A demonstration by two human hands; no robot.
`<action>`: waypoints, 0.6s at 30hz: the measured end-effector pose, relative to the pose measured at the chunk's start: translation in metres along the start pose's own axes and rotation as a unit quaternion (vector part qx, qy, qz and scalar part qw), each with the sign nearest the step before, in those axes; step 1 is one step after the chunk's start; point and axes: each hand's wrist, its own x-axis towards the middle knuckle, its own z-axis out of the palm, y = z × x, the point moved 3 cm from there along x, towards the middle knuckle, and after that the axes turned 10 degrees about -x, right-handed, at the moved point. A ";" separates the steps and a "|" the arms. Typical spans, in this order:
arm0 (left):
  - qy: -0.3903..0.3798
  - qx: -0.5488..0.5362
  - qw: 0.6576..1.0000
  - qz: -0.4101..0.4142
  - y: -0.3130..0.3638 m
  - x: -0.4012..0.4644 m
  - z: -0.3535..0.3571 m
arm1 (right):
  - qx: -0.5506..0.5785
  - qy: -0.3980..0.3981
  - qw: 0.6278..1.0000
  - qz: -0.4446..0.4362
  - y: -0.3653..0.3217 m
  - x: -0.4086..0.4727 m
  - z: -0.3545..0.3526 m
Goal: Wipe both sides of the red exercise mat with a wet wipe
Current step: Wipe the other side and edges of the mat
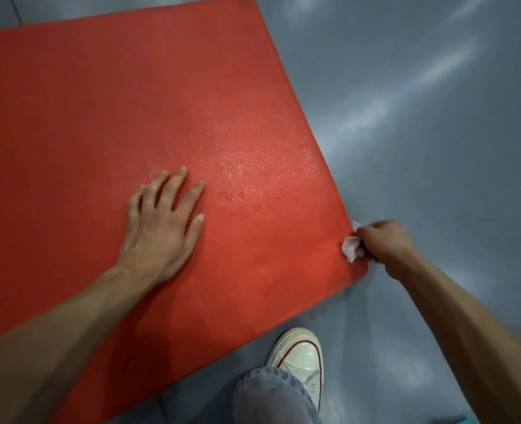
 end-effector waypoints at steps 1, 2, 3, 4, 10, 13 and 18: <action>0.000 0.000 1.000 -0.003 -0.005 0.004 -0.002 | 0.016 -0.001 1.000 -0.001 -0.014 0.007 0.001; 0.001 0.001 1.000 -0.003 -0.008 0.007 -0.003 | 0.036 -0.006 0.999 -0.003 -0.030 0.014 0.001; 0.005 0.006 1.000 0.000 -0.009 0.009 -0.003 | 0.060 -0.013 0.998 -0.009 -0.046 0.019 0.001; 0.011 0.011 1.000 0.001 -0.009 0.011 -0.002 | 0.074 -0.019 0.997 -0.017 -0.061 0.024 0.000; 0.063 0.003 0.998 -0.021 -0.031 0.041 -0.018 | -0.033 -0.018 0.999 -0.034 -0.054 0.014 -0.011; 0.075 -0.005 0.996 -0.044 -0.049 0.051 -0.023 | -0.062 0.008 0.998 -0.027 -0.048 0.005 -0.009; 0.077 0.006 0.996 -0.050 -0.049 0.054 -0.020 | 0.022 0.063 0.996 -0.058 -0.141 0.043 -0.004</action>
